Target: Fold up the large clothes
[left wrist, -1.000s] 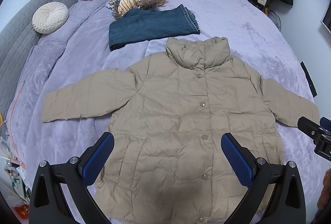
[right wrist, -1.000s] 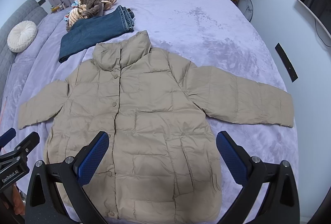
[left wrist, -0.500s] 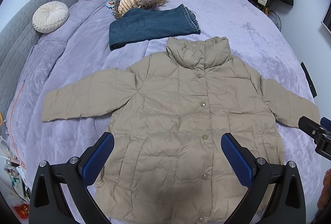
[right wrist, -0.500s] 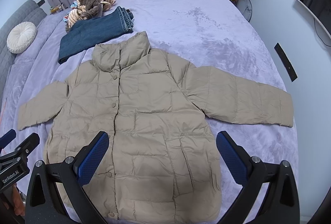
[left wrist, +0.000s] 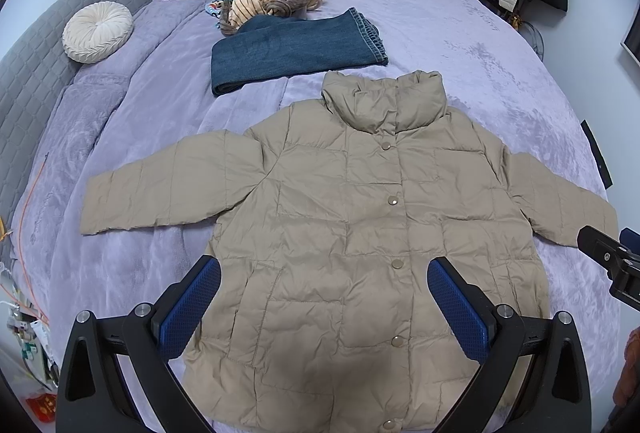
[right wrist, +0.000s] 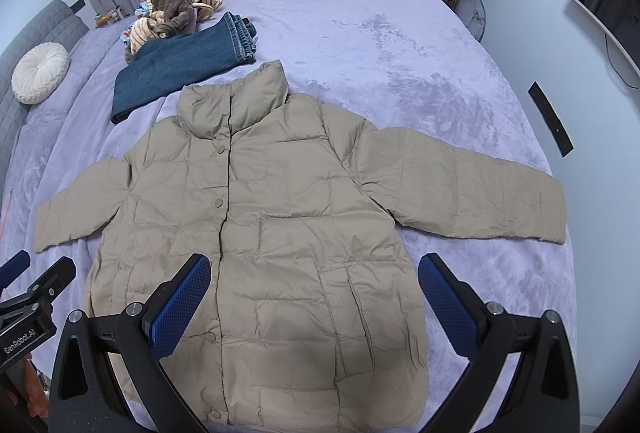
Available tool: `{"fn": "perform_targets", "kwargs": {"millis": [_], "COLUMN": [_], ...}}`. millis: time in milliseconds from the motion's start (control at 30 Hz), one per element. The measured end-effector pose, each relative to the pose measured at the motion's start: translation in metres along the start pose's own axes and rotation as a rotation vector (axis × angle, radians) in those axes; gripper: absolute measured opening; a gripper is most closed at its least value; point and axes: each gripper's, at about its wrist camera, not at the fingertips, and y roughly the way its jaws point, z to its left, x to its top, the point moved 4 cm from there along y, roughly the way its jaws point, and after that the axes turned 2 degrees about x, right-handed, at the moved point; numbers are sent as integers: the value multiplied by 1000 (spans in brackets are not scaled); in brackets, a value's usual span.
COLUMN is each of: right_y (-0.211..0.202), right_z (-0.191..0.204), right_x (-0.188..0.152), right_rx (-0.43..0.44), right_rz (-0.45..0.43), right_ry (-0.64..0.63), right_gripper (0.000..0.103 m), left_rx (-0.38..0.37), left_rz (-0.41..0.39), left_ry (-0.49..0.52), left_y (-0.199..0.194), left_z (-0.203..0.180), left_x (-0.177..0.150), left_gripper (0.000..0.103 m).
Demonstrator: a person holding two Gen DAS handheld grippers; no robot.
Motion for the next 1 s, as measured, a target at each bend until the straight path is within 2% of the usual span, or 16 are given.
{"fn": "perform_targets", "kwargs": {"millis": [1000], "right_y": [0], "right_z": [-4], "right_x": [-2], "right_rx": [2], "right_rz": [-3], "right_ry": [-1], "right_gripper": [103], "left_rx": [1], "left_rz": [-1], "left_ry": [1], "left_y": [2], "left_z": [1], "left_x": [0], "left_gripper": [103]}}
